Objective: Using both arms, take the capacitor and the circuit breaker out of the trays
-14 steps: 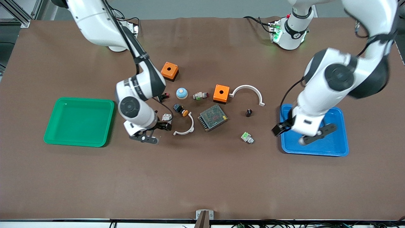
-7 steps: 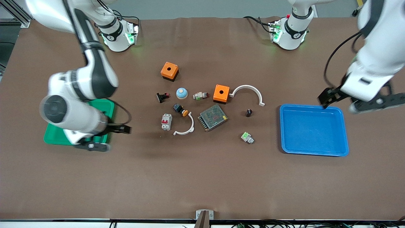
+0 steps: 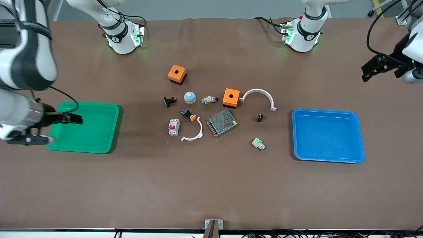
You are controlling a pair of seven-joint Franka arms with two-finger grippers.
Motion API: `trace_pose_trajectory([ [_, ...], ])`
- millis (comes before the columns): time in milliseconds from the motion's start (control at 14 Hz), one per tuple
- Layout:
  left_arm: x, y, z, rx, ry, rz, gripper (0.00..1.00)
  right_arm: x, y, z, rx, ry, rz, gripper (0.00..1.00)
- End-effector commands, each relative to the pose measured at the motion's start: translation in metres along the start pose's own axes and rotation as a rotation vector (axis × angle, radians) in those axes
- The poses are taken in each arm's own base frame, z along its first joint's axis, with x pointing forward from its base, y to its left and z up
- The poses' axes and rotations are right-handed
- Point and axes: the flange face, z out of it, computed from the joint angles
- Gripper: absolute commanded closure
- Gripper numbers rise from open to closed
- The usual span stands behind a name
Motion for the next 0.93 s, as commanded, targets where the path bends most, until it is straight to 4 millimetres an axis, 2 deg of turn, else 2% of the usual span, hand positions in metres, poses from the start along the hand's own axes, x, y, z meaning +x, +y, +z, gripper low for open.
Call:
trace_pose_trajectory([
  [0, -0.02, -0.005, -0.002, -0.023, -0.007, 0.022, 0.0, -0.01, 0.024, -0.039, -0.003, 0.007, 0.022, 0.0],
  [214, -0.027, -0.009, -0.015, -0.023, 0.022, 0.015, 0.0, -0.011, 0.043, -0.05, 0.003, 0.034, 0.049, 0.0],
  [500, -0.027, -0.007, -0.013, -0.043, 0.013, 0.018, 0.0, -0.012, 0.03, -0.046, 0.019, 0.025, 0.027, 0.0],
  [571, -0.027, -0.003, -0.012, -0.042, 0.008, 0.023, 0.0, -0.017, 0.028, -0.043, 0.019, 0.016, 0.023, 0.0],
  [643, -0.028, -0.003, -0.012, -0.041, 0.002, 0.025, 0.0, -0.028, 0.024, -0.049, 0.021, 0.034, 0.015, 0.0],
  [857, -0.026, -0.002, -0.002, -0.038, -0.02, 0.025, 0.0, -0.067, 0.022, -0.05, 0.022, 0.087, 0.006, 0.0],
])
